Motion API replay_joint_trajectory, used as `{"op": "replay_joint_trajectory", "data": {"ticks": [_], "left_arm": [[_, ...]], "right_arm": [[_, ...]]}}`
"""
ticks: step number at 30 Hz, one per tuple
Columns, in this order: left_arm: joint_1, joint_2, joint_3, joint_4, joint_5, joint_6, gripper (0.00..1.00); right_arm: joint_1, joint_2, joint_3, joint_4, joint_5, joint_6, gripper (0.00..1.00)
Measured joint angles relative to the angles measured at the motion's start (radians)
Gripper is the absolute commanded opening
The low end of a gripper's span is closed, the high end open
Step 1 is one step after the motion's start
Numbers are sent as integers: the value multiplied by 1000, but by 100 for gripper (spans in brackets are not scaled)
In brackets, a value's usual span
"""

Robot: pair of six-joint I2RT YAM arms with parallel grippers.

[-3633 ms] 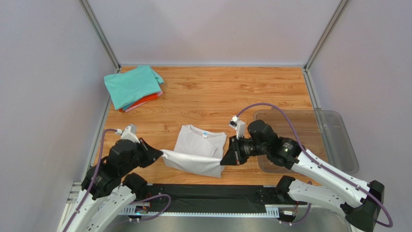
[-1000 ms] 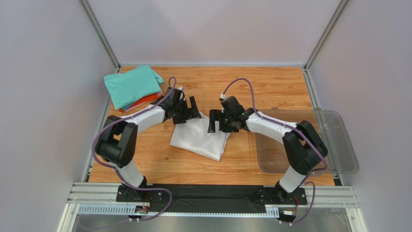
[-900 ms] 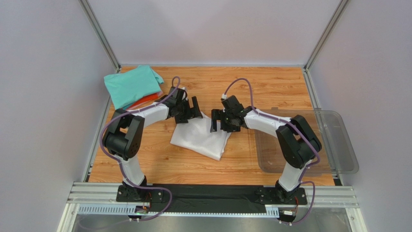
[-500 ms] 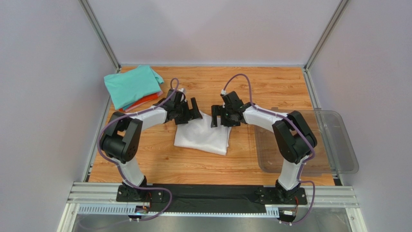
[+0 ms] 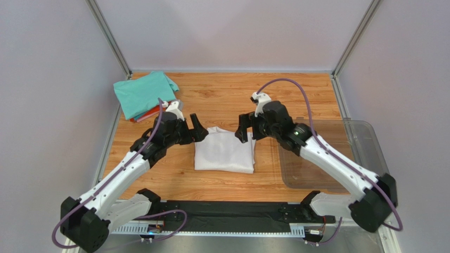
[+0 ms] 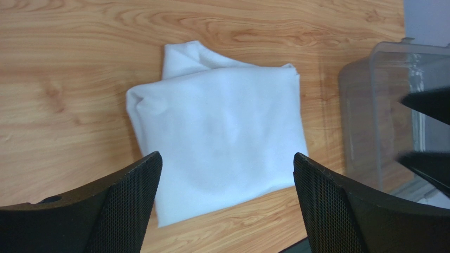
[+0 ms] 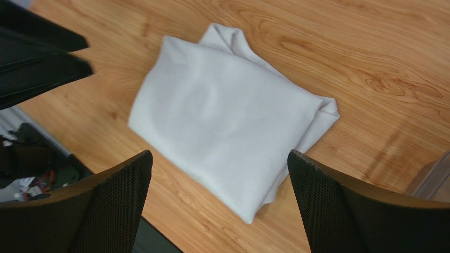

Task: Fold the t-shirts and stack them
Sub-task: Fold the tshirt

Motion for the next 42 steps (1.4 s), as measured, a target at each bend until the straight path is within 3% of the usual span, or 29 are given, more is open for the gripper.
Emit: {"op": "replay_joint_trajectory", "data": {"ticks": [3,7,12,16,20,25,27,32,33,38,39,42], "left_arm": [[1,-86,-72,-56,-67,-6,100],[1,-68,-142,-103,-110,-9,100],[3,89,-142,-102,-140,-7,100],[18,237,-93,-86,-148,3,100],[41,378,-35,-35,-118,9,100],[48,470,3,-11,-108,13,99],[48,478,25,-17,-126,16,96],[72,503,107,-8,-135,27,83],[76,519,127,-9,-135,31,82],[84,623,183,-5,-118,56,62],[84,636,184,-8,-114,61,60],[84,660,184,-16,-106,69,56]], "right_arm": [[46,-222,-108,21,-10,31,100],[51,-456,-294,44,-18,105,100],[50,-660,-479,69,-29,190,100],[50,-689,-509,77,-31,223,100],[50,-608,-507,97,-29,228,100],[50,-396,-450,89,52,217,97],[50,-306,-408,85,105,204,88],[19,-47,-261,91,194,180,78],[7,3,-231,90,200,176,71],[-42,228,-108,102,198,144,61],[-51,269,-90,105,196,137,55],[-70,361,-48,105,183,120,49]]}}
